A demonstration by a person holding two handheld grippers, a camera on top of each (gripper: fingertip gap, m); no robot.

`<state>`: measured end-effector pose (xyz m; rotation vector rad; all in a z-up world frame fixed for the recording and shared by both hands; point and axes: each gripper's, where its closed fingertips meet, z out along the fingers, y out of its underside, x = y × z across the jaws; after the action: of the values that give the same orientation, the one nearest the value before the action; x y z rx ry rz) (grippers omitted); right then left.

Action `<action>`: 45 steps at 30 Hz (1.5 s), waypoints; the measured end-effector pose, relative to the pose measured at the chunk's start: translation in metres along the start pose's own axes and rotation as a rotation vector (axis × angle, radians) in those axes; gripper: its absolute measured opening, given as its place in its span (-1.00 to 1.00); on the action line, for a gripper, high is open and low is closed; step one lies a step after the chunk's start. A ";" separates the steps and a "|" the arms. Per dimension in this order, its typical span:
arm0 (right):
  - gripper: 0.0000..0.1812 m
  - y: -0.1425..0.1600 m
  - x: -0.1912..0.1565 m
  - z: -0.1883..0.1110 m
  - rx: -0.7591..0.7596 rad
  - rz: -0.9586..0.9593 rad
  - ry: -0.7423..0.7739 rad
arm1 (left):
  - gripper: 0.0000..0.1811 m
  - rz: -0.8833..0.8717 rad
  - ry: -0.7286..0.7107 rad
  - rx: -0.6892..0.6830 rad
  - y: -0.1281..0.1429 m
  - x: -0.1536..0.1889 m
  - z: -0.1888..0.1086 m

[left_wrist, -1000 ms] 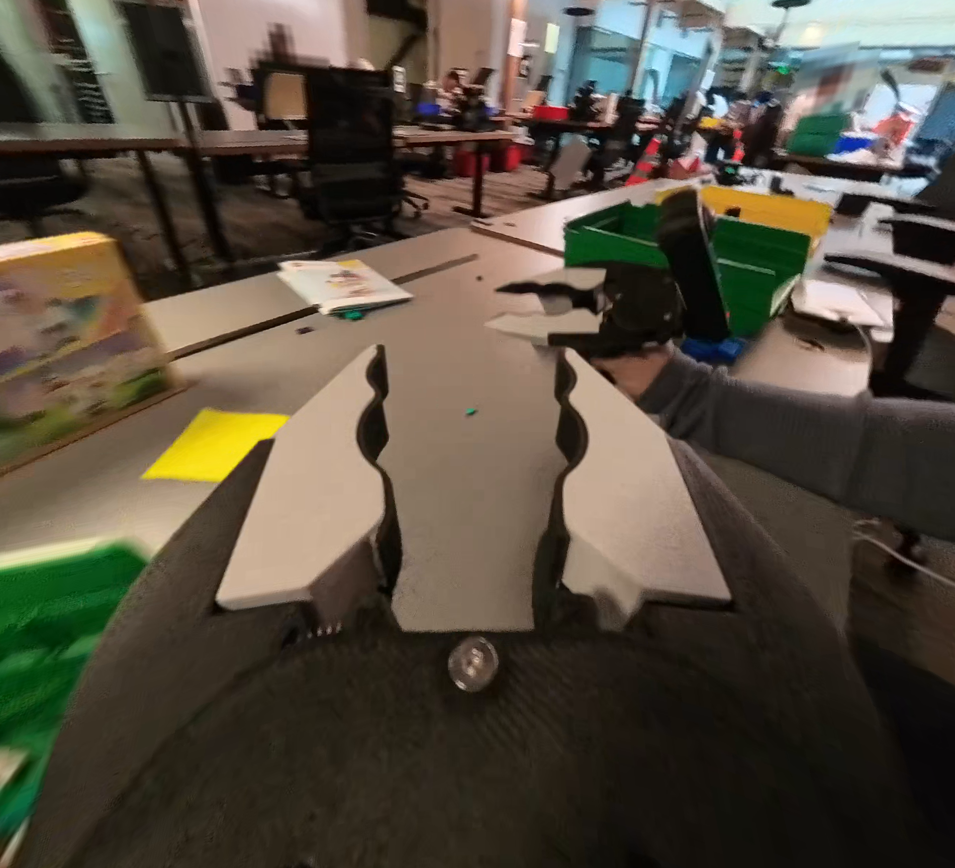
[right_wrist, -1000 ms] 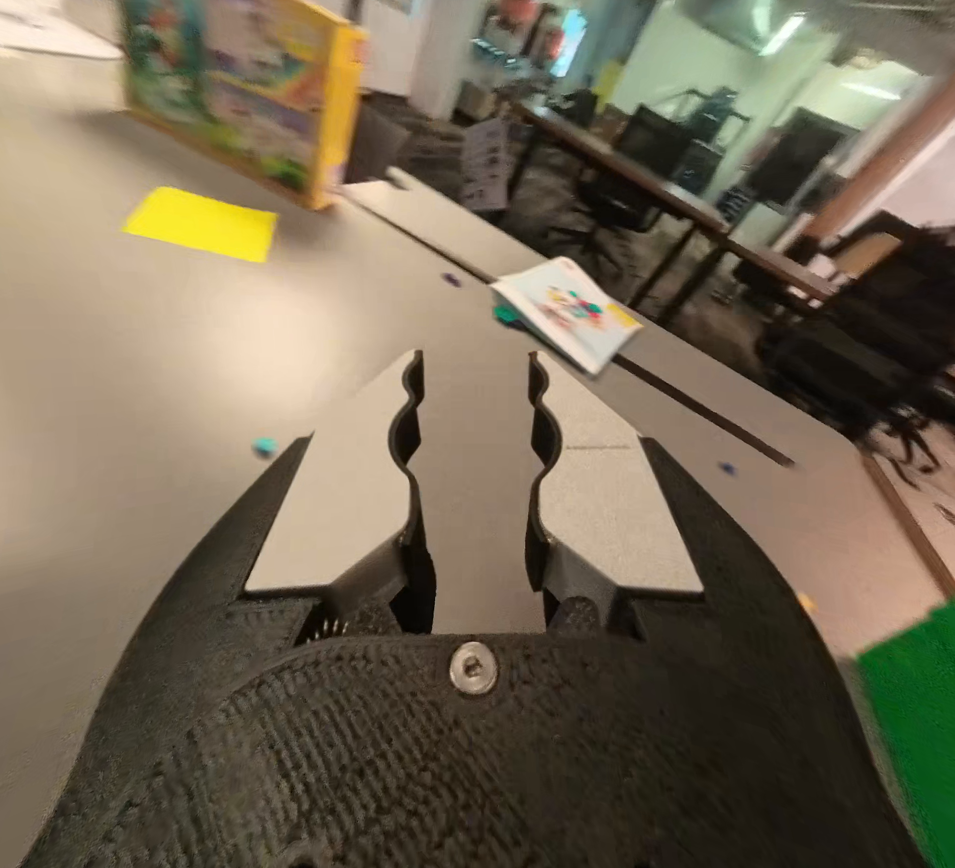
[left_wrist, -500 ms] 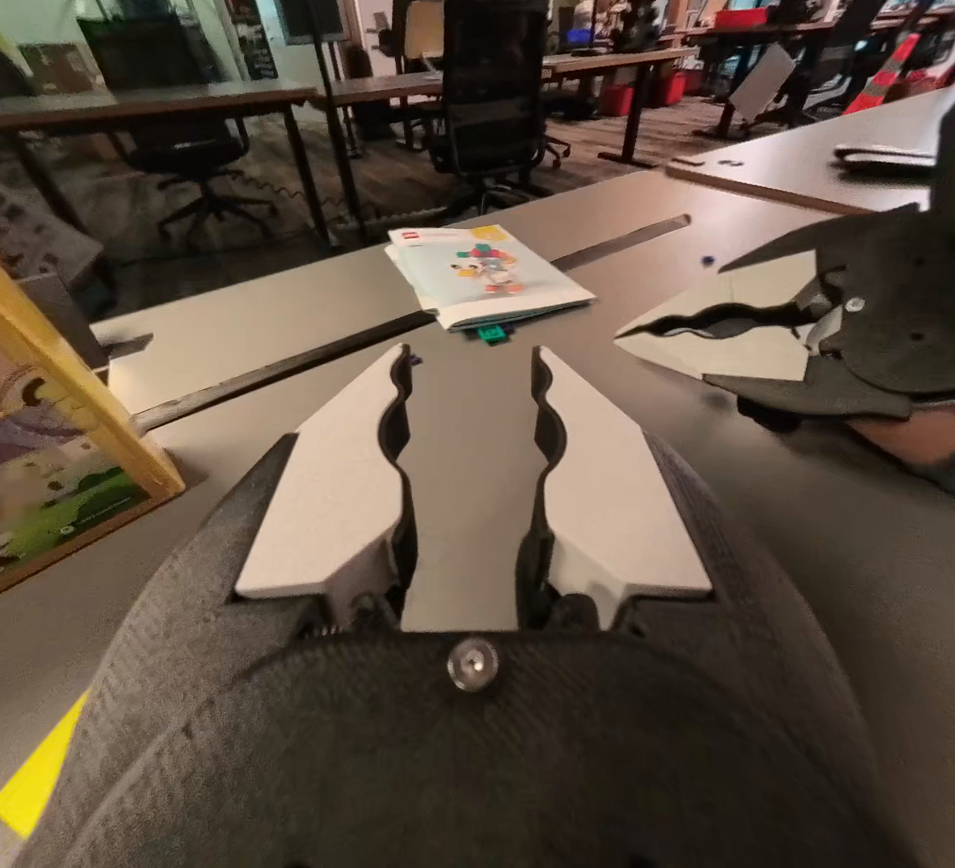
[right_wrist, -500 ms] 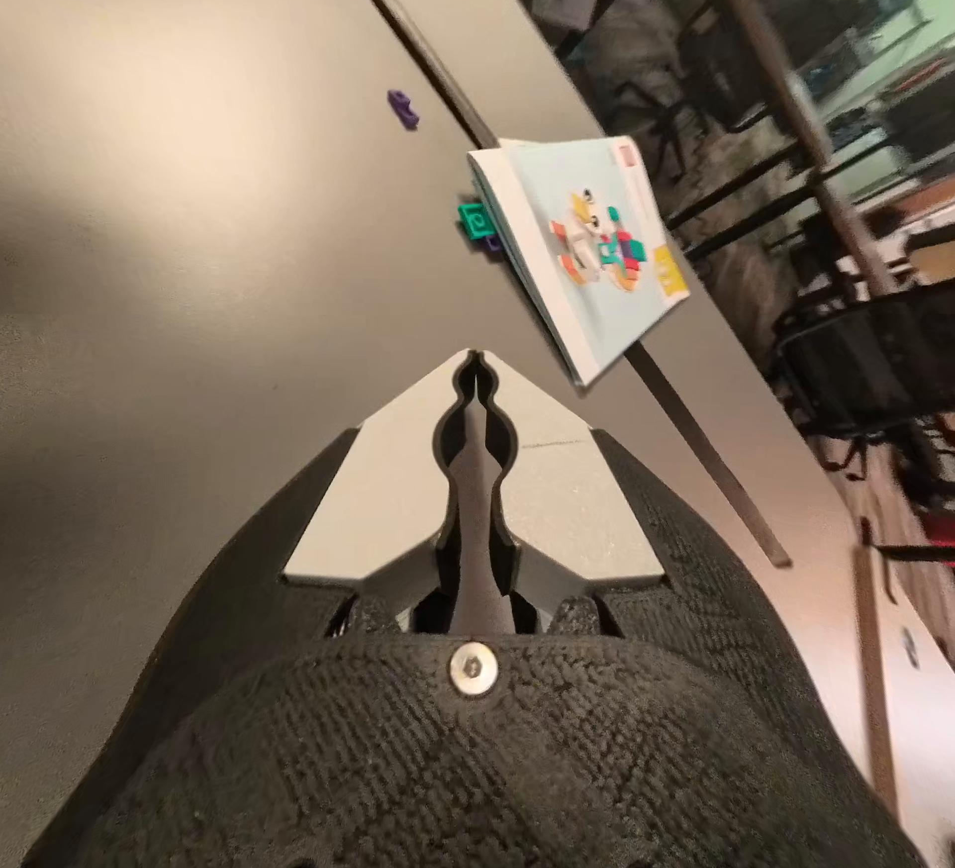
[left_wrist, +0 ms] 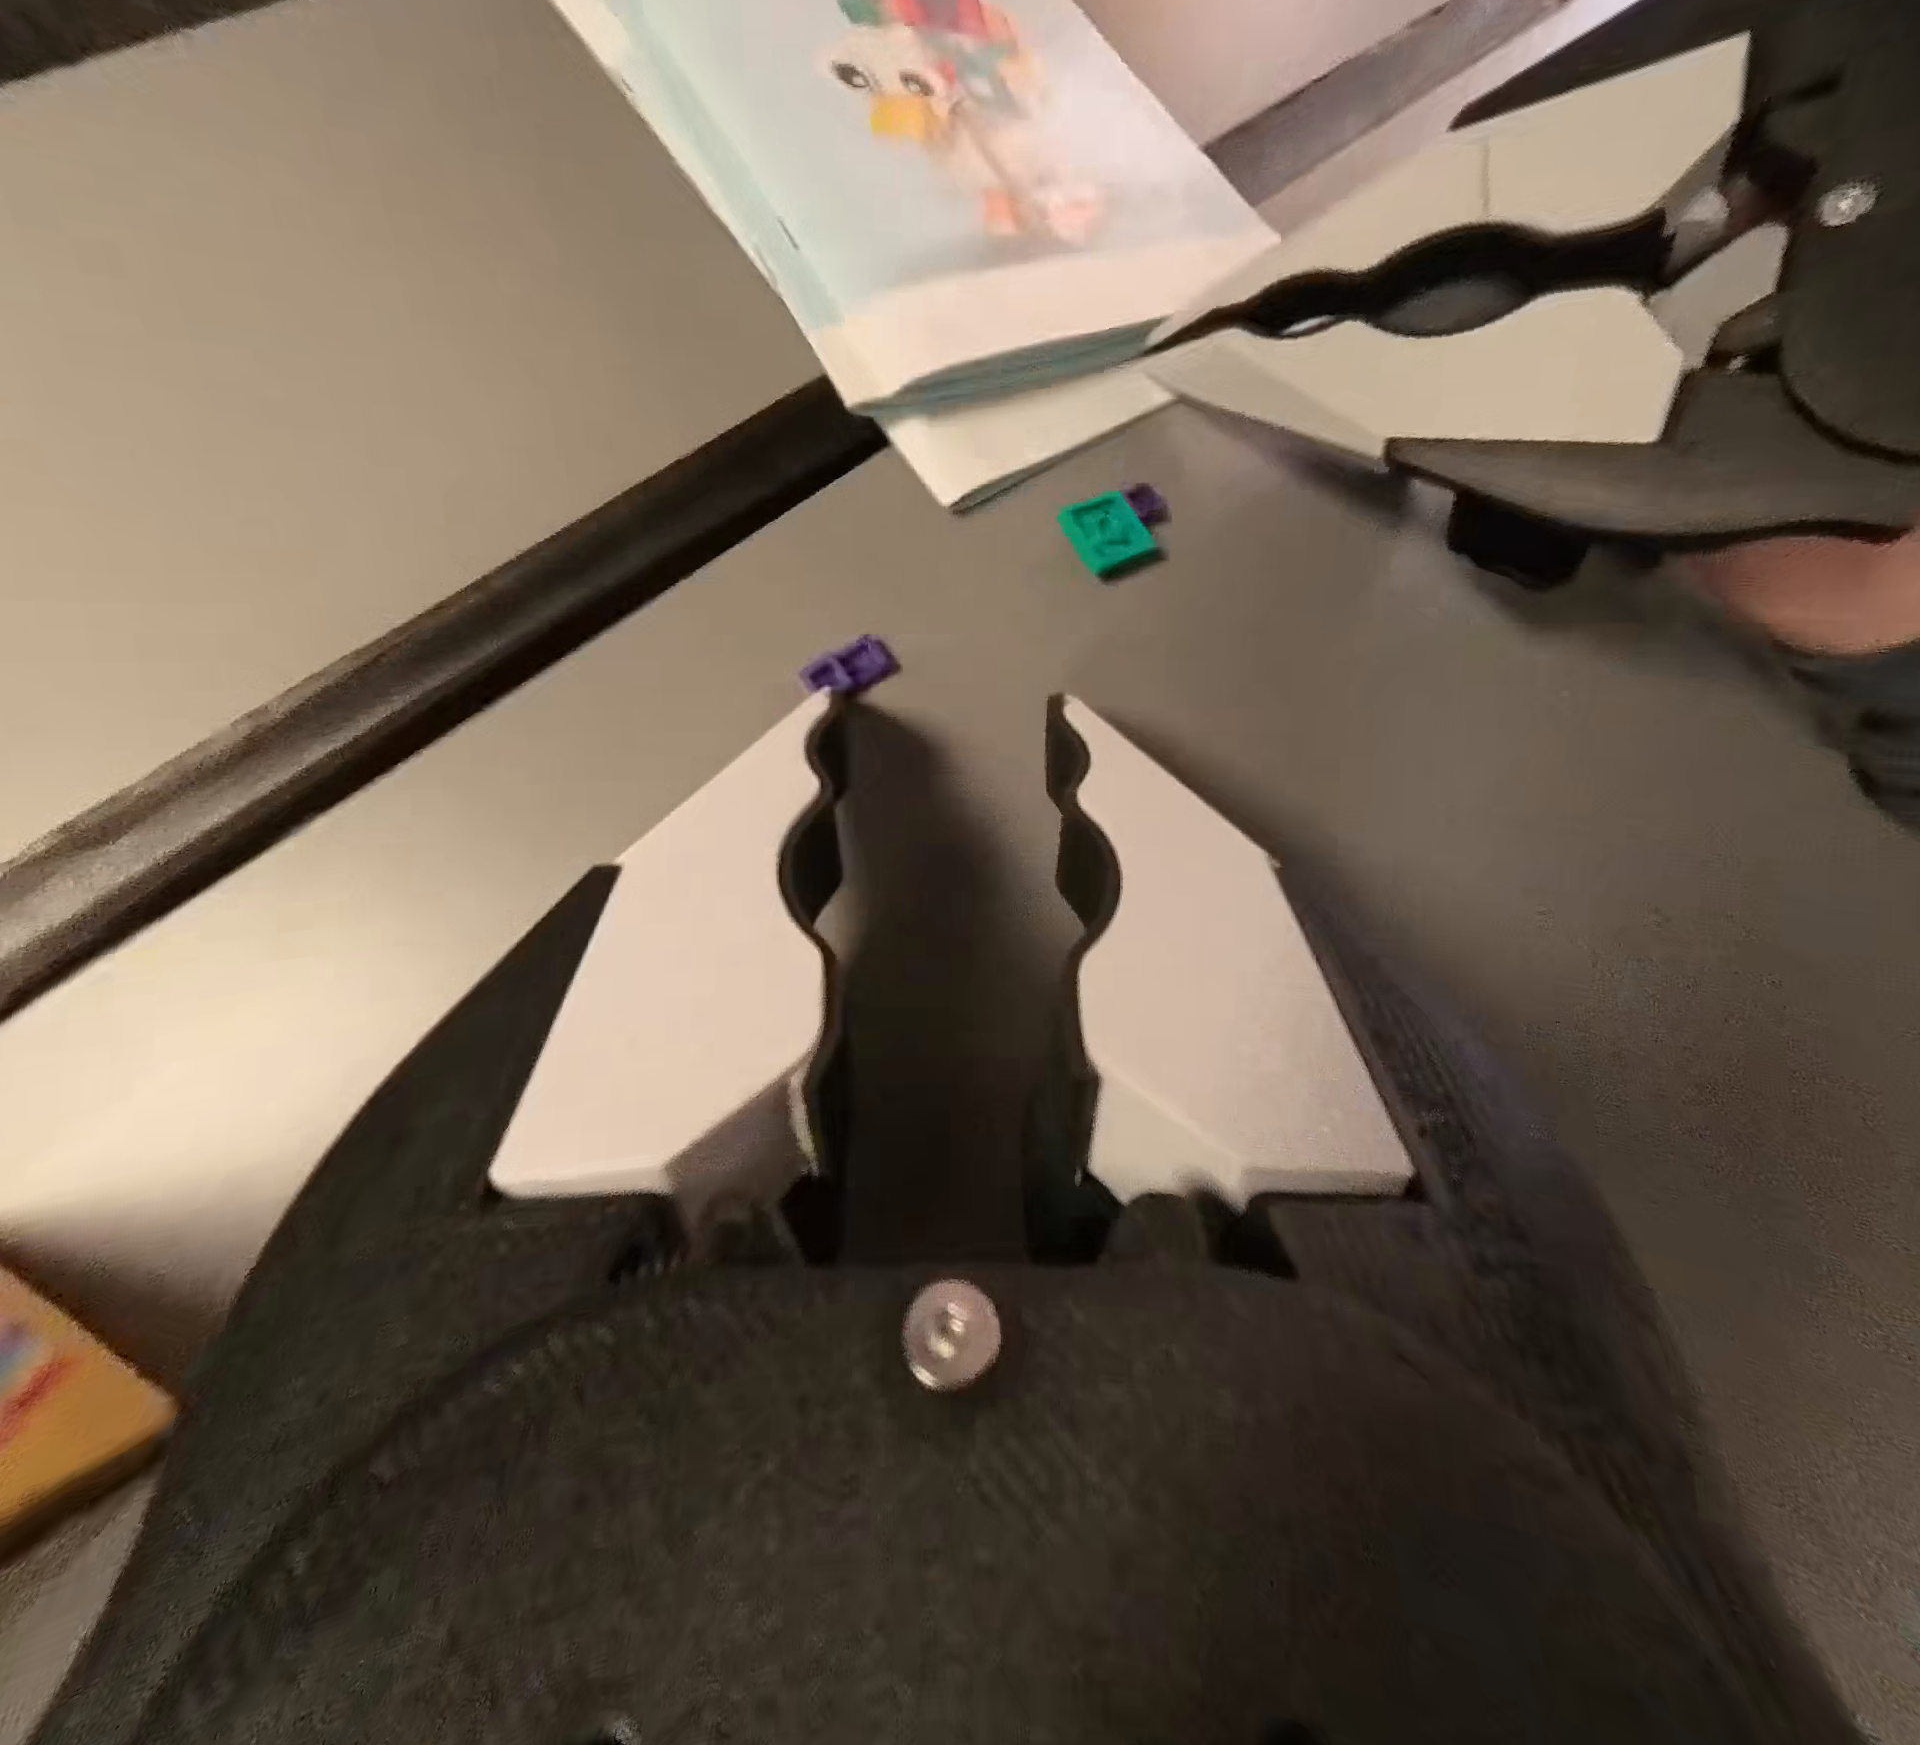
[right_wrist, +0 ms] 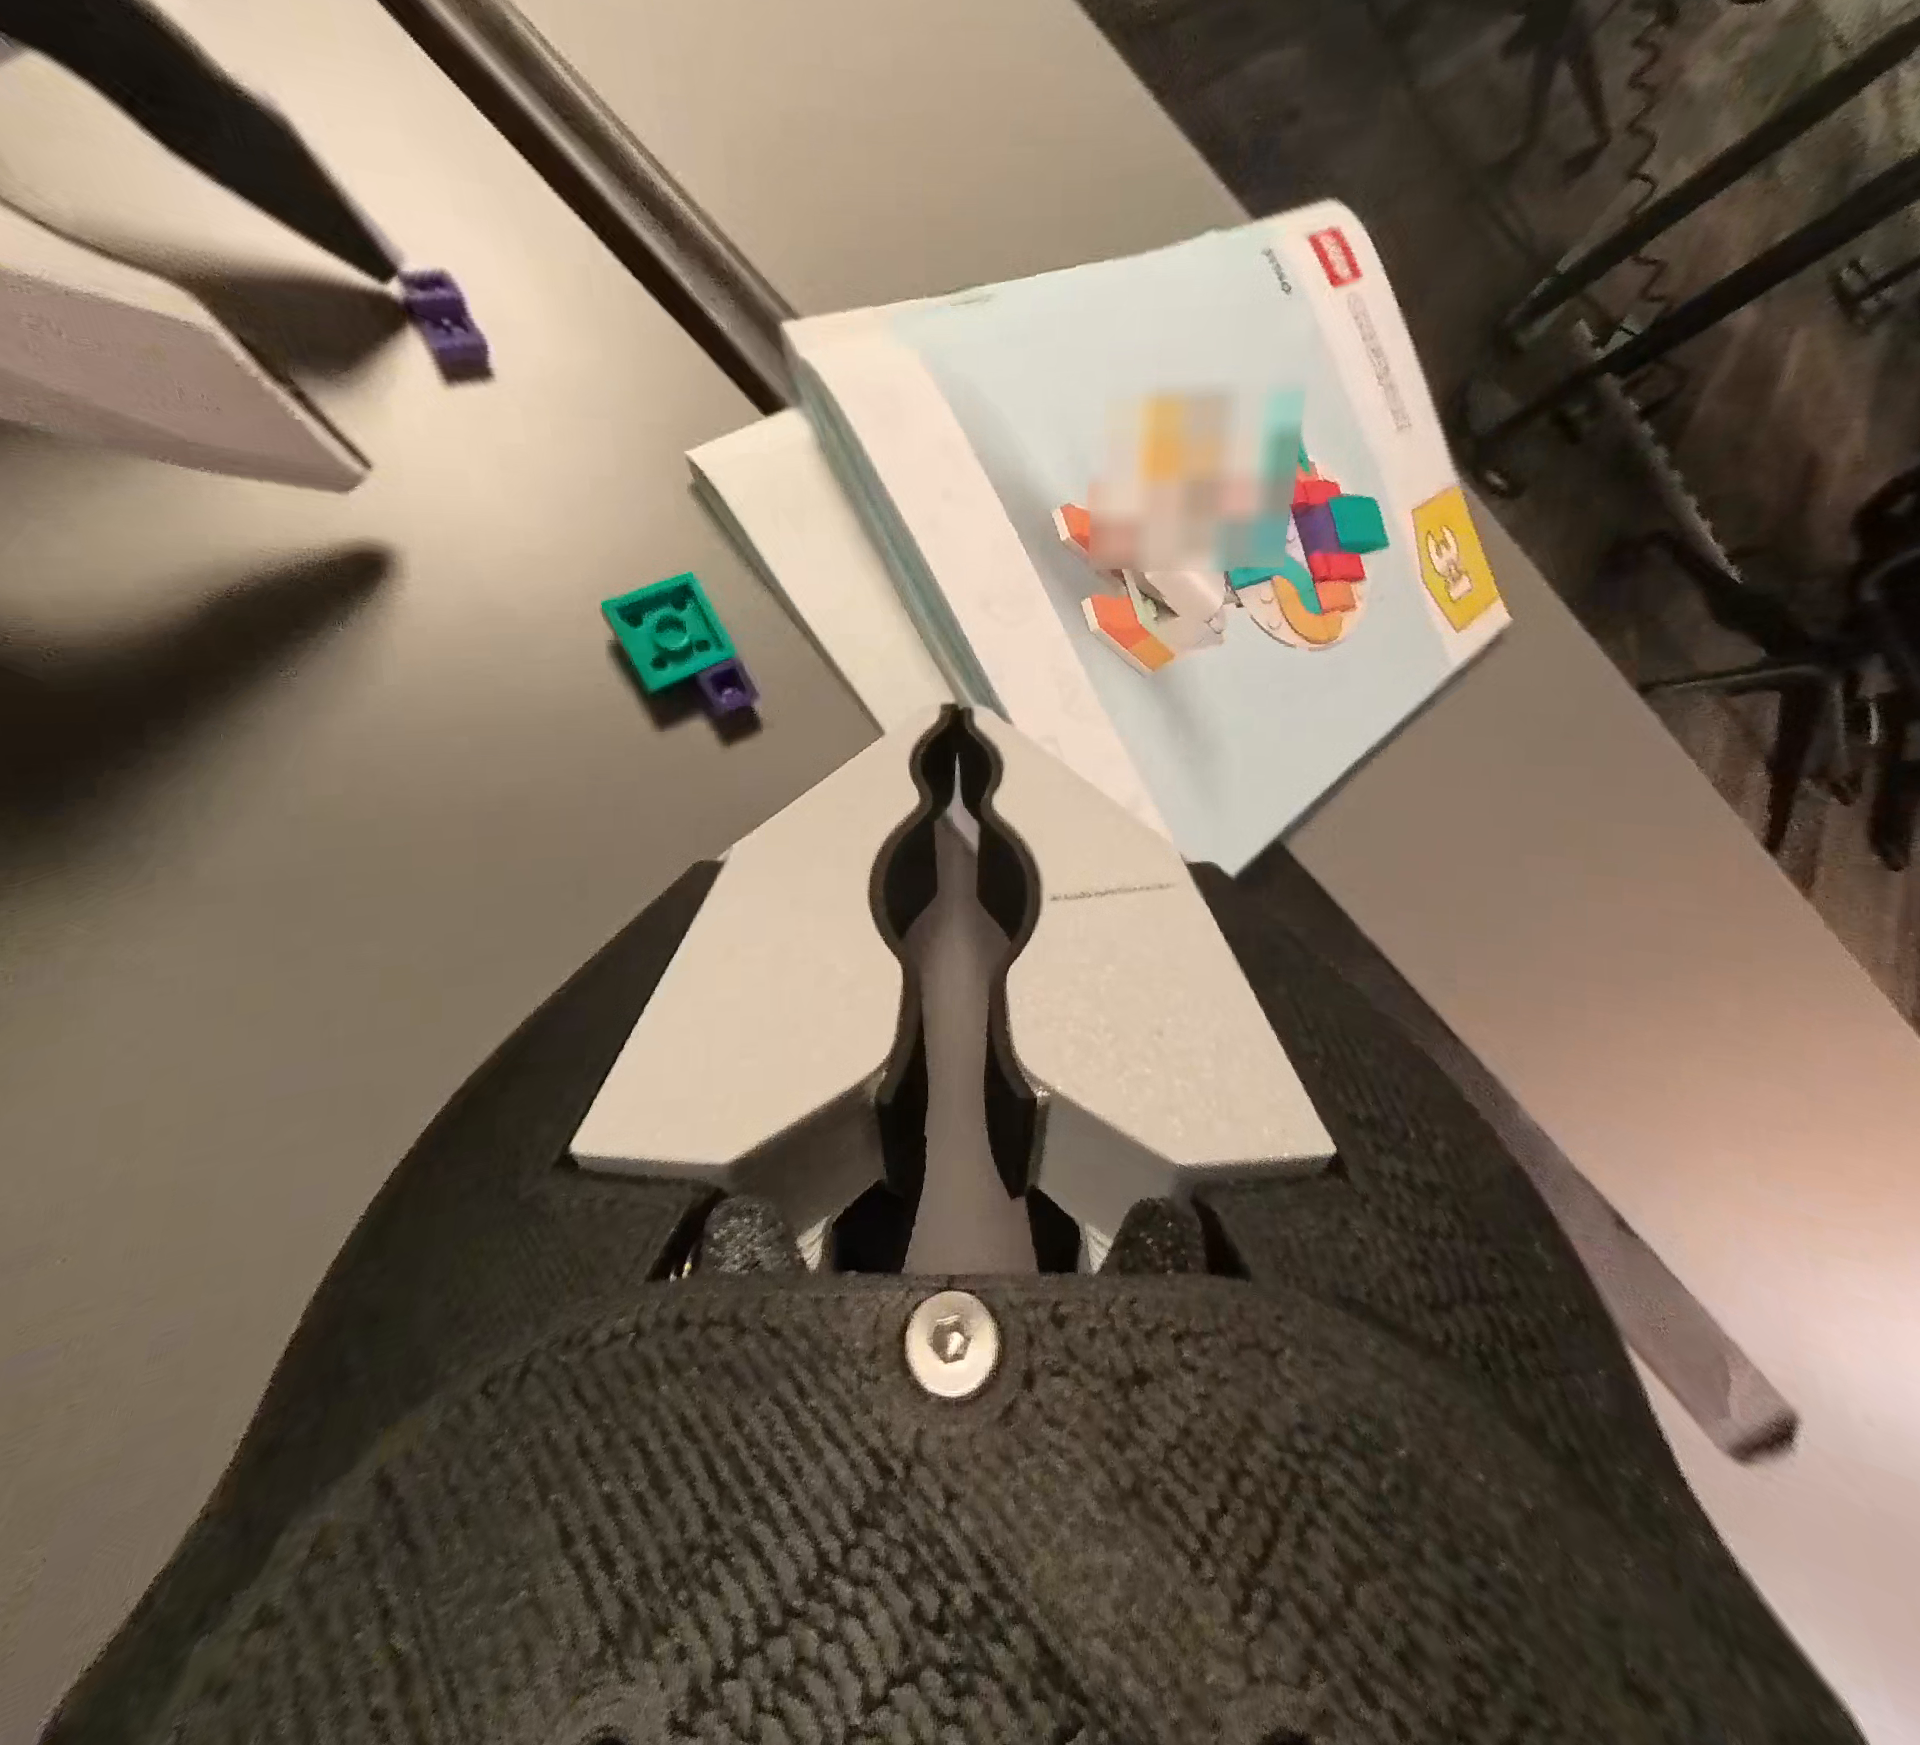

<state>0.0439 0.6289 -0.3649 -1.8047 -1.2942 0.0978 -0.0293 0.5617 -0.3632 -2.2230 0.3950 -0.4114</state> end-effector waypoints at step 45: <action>-0.86 -0.050 -0.151 -0.232 0.705 -0.357 0.390 | -0.82 0.611 -0.415 0.753 0.005 0.137 -0.257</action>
<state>0.0597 0.3719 -0.2517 -0.9251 -1.0919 -0.0006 -0.0142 0.3289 -0.1884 -1.3153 0.5524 0.2122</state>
